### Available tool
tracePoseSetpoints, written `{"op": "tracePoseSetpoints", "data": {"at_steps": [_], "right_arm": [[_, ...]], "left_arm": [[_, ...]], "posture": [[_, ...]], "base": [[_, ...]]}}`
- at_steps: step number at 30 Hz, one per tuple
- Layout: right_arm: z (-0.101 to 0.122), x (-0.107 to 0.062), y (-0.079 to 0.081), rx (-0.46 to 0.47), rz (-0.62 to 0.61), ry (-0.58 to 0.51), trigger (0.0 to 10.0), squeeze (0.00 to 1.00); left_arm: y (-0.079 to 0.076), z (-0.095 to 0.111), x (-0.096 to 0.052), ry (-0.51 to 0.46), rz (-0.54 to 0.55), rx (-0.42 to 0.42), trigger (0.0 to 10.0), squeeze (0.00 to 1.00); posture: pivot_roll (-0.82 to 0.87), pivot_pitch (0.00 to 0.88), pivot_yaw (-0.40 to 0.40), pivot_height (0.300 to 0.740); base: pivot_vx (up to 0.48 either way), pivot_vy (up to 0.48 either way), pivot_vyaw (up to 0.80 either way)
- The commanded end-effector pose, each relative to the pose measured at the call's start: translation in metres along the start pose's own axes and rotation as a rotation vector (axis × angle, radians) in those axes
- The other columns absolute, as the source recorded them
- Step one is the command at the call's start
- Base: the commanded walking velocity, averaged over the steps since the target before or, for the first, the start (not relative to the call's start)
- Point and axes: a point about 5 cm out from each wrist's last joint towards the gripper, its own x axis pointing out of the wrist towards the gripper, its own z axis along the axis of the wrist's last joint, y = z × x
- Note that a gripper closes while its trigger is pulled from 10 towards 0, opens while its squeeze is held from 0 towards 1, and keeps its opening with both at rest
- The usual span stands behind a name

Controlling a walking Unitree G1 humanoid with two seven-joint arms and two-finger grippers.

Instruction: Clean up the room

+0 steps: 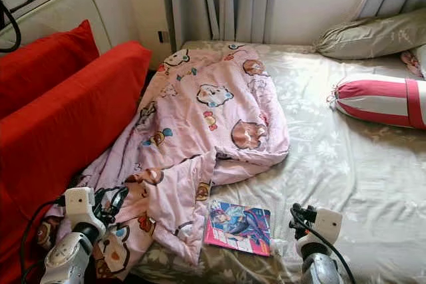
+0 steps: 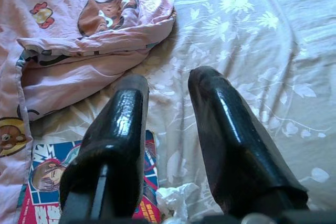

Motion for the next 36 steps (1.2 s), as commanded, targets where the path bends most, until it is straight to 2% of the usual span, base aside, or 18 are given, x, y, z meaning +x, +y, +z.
{"op": "tracePoseSetpoints", "data": {"at_steps": [1,11,17,23,34,36], "right_arm": [[0.002,0.001,-0.001,0.003,-0.002,0.0,10.0,0.0],[0.011,0.007,0.002,-0.026,0.023,-0.03,10.0,0.0],[0.012,0.009,0.016,-0.14,0.086,-0.023,10.0,0.0],[0.012,0.01,0.017,-0.124,0.087,-0.019,10.0,0.0],[0.013,0.01,0.014,-0.139,0.076,-0.017,10.0,0.0],[0.014,0.011,0.015,-0.14,0.086,-0.016,10.0,0.0]], "left_arm": [[0.0,0.0,0.001,0.01,-0.002,0.004,10.0,0.0],[0.004,0.005,0.001,-0.011,0.017,-0.004,10.0,0.0],[-0.002,0.011,0.006,-0.03,-0.005,0.007,10.0,0.0],[-0.006,0.013,0.01,-0.032,-0.016,0.008,10.0,0.0],[-0.011,0.014,0.01,-0.037,-0.036,0.02,10.0,0.0],[-0.011,0.014,0.01,-0.036,-0.034,0.019,10.0,0.0]], "posture": [[0.03,0.0,0.012,0.74],[0.05,0.0,-0.002,0.74],[0.04,0.0,-0.008,0.74],[0.04,0.0,-0.005,0.691],[0.04,0.0,-0.01,0.691],[0.04,0.0,-0.011,0.676]], "base": [[0.0,0.0,0.0],[0.0,0.0,-0.04],[0.0,0.0,0.0],[0.0,0.0,0.0],[0.0,0.0,0.0],[0.0,0.0,0.0]]}}
